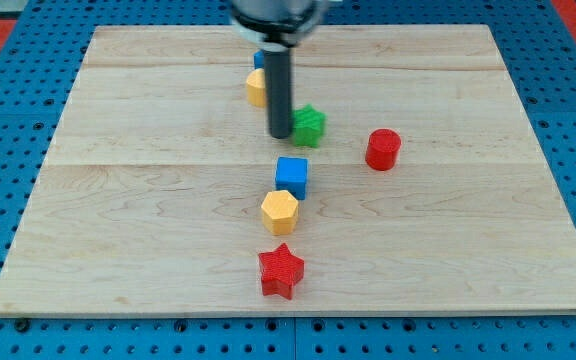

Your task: Slide the green circle diagonal to the green star

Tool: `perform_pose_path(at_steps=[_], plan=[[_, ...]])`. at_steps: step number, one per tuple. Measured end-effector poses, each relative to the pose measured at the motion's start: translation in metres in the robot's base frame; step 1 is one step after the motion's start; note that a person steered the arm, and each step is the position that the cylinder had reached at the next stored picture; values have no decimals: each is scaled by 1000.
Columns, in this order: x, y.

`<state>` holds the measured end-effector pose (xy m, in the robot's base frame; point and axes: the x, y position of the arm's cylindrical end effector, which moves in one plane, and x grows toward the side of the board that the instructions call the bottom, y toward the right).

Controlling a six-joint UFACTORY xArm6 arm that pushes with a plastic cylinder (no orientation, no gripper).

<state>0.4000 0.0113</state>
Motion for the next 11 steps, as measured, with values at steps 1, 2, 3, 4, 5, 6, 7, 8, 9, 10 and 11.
perform_pose_path(at_steps=[1, 2, 3, 4, 5, 6, 7, 8, 9, 10, 11], plan=[[0, 12], [-7, 58], [-23, 78], [-40, -8], [-40, -116], [-77, -175], [-150, -165], [-208, -125], [-209, -116], [-208, -57], [-189, 37]])
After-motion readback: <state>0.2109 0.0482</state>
